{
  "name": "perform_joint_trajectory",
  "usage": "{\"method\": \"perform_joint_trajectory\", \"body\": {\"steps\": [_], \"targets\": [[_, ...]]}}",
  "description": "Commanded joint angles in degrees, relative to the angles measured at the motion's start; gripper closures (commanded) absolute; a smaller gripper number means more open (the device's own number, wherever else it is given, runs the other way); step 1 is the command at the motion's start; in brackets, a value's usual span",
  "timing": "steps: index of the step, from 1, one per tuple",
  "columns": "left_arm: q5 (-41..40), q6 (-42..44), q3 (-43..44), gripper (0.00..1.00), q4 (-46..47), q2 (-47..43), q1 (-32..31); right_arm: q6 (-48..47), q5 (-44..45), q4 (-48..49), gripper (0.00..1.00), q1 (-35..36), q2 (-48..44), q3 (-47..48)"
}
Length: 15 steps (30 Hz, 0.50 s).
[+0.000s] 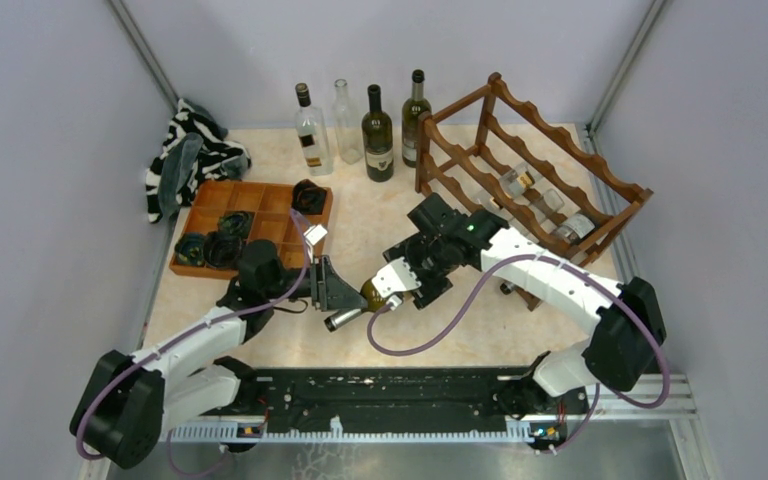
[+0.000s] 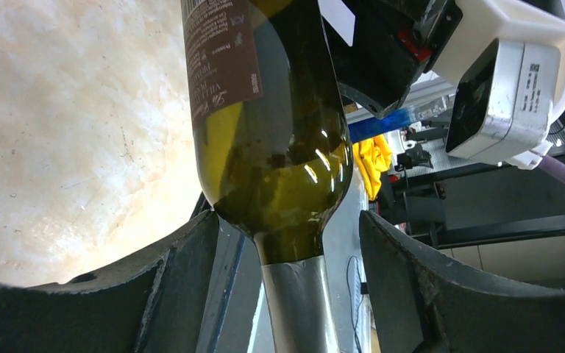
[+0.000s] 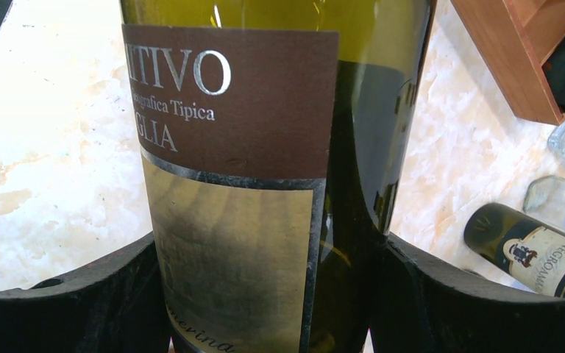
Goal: Put the wine bottle on the wine rack
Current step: Pick up the wine bottle from the center of the board.
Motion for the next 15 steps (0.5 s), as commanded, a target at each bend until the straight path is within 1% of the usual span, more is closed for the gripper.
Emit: {"method": "perform_joint_trajectory", "body": {"steps": [1,5,11,12,15], "targets": [[-0.77,-0.45,-1.09,0.24,4.50,-1.18,-0.96,1.27,-0.88,4.26,1.00,0.80,-3.57,2.04],[-1.24,1.22,0.07,0.24,3.01,-0.89,-1.37,1.94,0.72,4.40,1.00,0.80,-3.47,2.24],[-2.69,10.55,3.95,0.25,-10.59,-1.13,-1.52,2.19,2.50,4.26,1.00,0.80,-3.56,2.24],[-2.83,11.64,4.35,0.26,-11.97,-0.87,-1.47,2.20,2.47,4.16,1.00,0.83,-3.59,2.27],[-1.81,13.28,5.39,0.32,-13.78,0.91,-1.48,2.47,1.66,3.92,1.00,0.80,-3.47,2.69]]}}
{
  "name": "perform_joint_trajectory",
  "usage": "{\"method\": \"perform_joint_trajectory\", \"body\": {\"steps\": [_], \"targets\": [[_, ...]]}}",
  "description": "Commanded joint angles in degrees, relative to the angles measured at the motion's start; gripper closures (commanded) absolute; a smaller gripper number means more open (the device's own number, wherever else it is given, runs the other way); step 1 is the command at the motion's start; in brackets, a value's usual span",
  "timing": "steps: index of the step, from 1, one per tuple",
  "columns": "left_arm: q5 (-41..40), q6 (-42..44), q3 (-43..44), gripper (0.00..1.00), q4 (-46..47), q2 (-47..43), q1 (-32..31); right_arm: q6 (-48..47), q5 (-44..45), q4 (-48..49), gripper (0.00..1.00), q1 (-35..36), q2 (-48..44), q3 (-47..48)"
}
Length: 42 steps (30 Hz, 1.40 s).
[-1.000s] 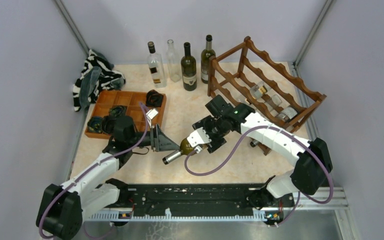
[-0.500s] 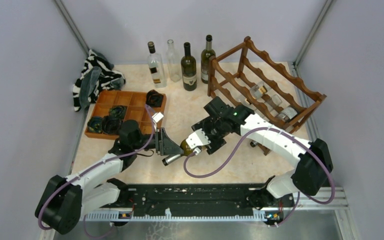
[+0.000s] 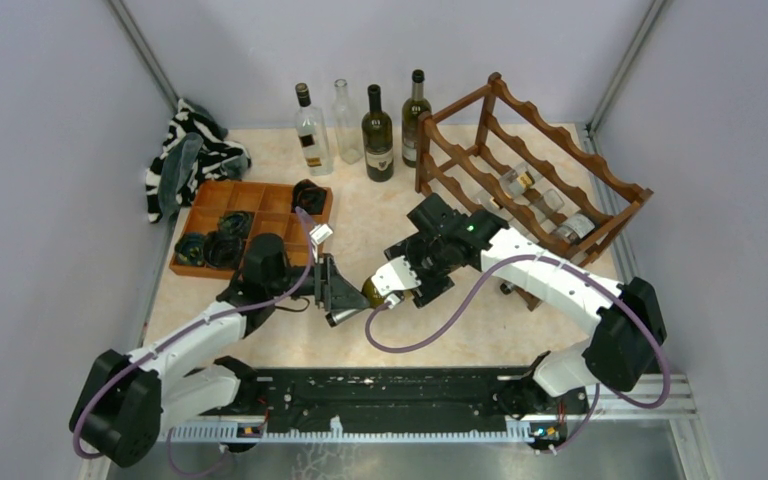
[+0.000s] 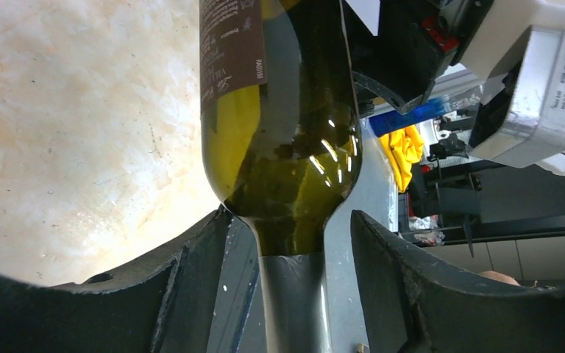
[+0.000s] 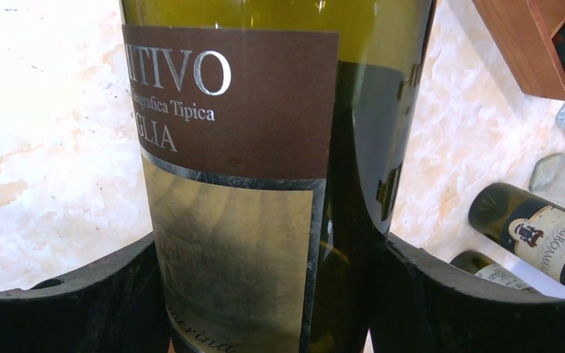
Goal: Put the wine bottle on the wine rack
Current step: Pick up the wine bottle from the center of the board, then place the wine bottle in the wine rack.
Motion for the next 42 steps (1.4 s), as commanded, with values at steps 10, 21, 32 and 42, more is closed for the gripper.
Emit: {"method": "perform_joint_trajectory", "body": {"steps": [10,21,32,42], "targets": [[0.39,9.60,4.53,0.36,-9.97,4.04,-0.32,3.05,-0.04,3.38,1.00,0.60,-1.99,4.56],[1.42,4.44,0.46,0.45,0.25,4.13,-0.32,7.38,0.14,4.71,1.00,0.65,-0.66,5.08],[4.34,4.76,-0.27,0.49,1.36,4.80,-0.32,8.23,1.34,5.27,1.00,0.59,-0.09,4.70],[6.57,7.58,1.84,0.47,-3.39,5.21,-0.30,8.26,2.04,5.23,1.00,0.61,-0.43,4.36]]}}
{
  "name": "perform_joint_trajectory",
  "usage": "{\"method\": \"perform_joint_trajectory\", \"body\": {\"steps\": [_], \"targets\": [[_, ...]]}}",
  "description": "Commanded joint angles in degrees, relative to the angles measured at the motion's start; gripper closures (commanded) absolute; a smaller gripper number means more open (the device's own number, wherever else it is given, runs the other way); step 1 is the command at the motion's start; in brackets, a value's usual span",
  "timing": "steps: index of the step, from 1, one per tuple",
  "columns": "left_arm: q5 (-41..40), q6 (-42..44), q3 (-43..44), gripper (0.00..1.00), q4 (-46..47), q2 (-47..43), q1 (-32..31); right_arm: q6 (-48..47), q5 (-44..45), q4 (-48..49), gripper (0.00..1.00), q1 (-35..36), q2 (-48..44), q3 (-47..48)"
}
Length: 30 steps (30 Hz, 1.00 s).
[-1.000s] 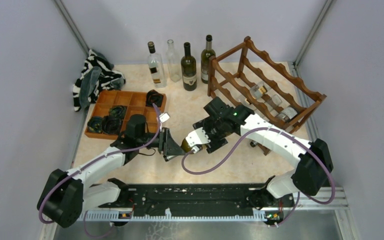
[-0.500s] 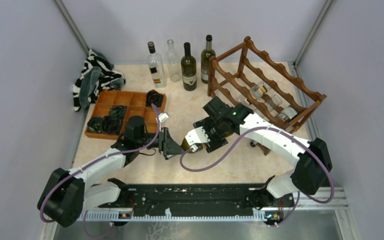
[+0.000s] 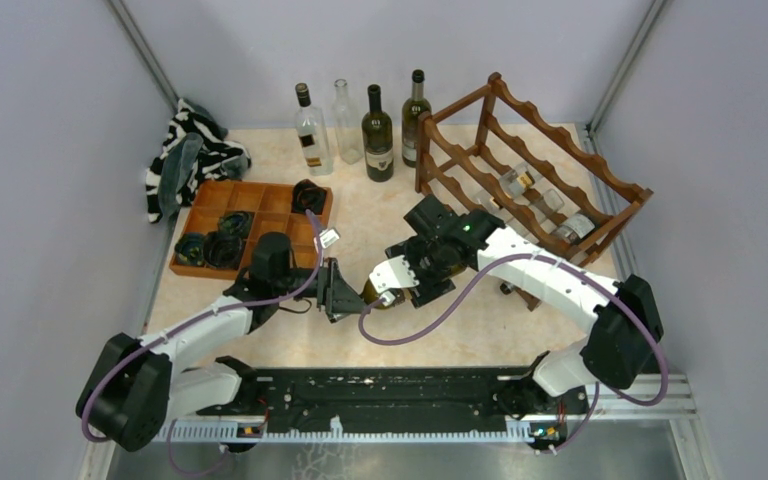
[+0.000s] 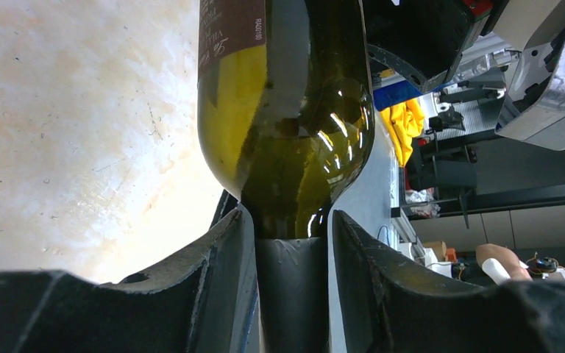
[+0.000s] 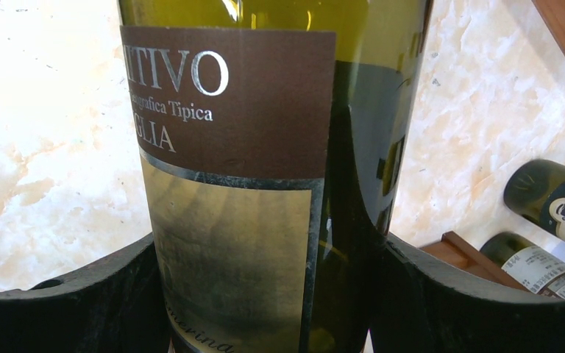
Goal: Put the wine bottle on the wine rack
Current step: Place the wine bottle in the wine rack.
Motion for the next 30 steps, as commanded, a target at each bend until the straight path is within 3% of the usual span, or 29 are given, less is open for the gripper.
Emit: {"method": "perform_joint_trajectory", "body": {"steps": [1,9,20,26,29,30], "targets": [[2.67,2.87,1.48,0.47,-2.99,-0.06,-0.31,2.72,-1.00,6.73,1.00,0.17,-1.26,3.62],[3.58,2.75,1.70,0.45,-2.90,0.89,-0.27,2.75,-1.76,6.64,1.00,0.16,-1.34,3.68],[3.40,1.92,1.50,0.55,-1.72,1.87,-0.32,2.71,-2.59,6.73,1.00,0.13,-1.13,3.42],[4.71,1.09,1.09,0.98,0.34,1.89,-0.32,2.85,-2.36,6.89,1.00,0.10,-1.29,3.14],[5.19,-1.23,-0.09,1.00,4.59,0.91,-0.27,3.42,-2.29,7.02,0.98,0.17,-1.42,2.98],[5.22,-2.57,-0.74,1.00,6.71,0.46,-0.30,3.86,-2.14,7.17,0.91,0.17,-1.52,2.83]]}}
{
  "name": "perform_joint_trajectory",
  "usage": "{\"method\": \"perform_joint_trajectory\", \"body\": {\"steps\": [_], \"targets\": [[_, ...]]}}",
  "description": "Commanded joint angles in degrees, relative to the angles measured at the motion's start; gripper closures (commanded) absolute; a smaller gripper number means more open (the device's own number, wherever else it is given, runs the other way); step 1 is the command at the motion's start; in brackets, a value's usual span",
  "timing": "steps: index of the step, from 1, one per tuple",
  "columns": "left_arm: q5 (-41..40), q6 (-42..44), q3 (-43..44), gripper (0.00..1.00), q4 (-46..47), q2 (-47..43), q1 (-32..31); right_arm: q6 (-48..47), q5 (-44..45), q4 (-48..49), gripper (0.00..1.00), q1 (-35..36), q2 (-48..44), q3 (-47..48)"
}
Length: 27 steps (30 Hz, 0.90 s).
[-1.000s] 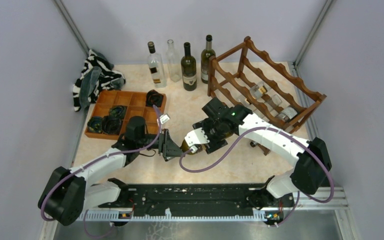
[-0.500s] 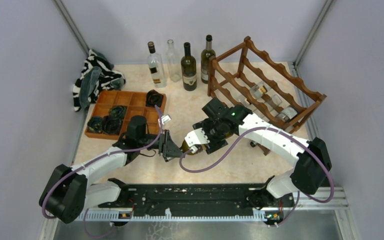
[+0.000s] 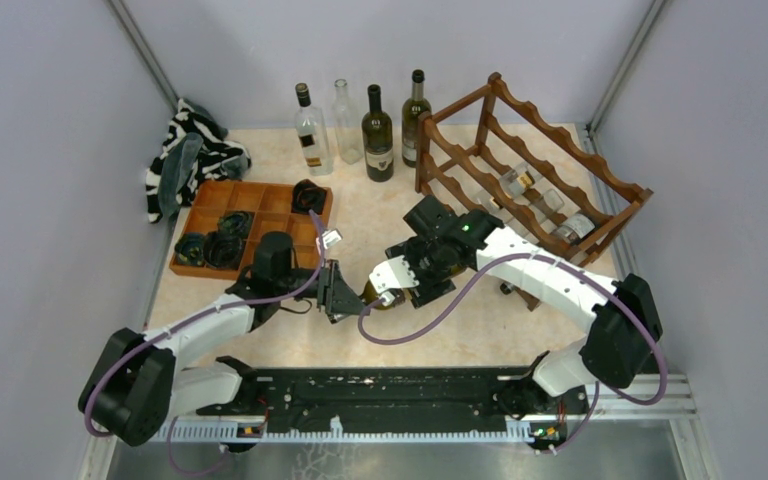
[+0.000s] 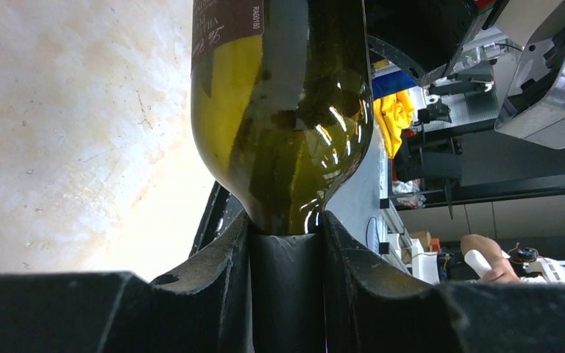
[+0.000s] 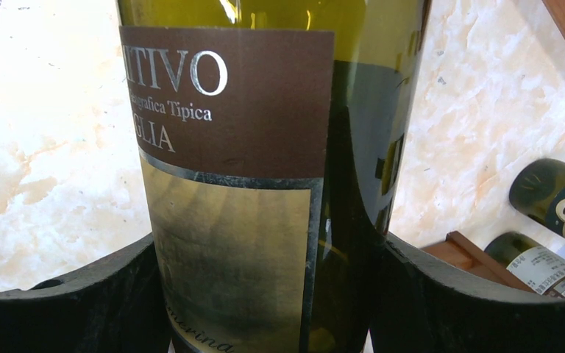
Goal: Put the wine bottle on the wine rack
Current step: Place the wine bottle in the wine rack.
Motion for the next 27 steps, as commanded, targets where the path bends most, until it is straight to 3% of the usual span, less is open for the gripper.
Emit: {"method": "perform_joint_trajectory", "body": {"steps": [1,6,7,8,9,18,27], "targets": [[2.79,-3.89,-2.04,1.00,9.97,-1.64,-0.29,3.91,-2.17,7.73,0.84,0.17,-1.94,2.66],[2.23,-8.08,-4.31,1.00,15.37,-3.03,-0.18,4.54,-1.81,9.17,0.49,0.17,-2.96,1.01],[2.08,-8.98,-4.83,1.00,16.30,-3.16,-0.15,4.79,-1.62,9.50,0.37,0.17,-3.07,0.63],[1.96,-9.83,-5.44,1.00,17.60,-3.42,-0.09,4.92,-1.34,9.85,0.14,0.21,-3.16,0.34],[1.85,-10.66,-5.85,1.00,18.74,-3.54,0.06,5.07,-1.18,10.09,0.03,0.19,-3.27,0.17],[-0.83,-13.48,-8.91,1.00,21.62,-6.32,1.92,4.89,-1.54,9.12,0.02,0.17,-4.15,0.27],[-4.44,-8.93,-9.13,1.00,12.59,-11.04,3.71,3.01,-6.35,3.96,0.02,0.17,-6.89,2.25]]}}
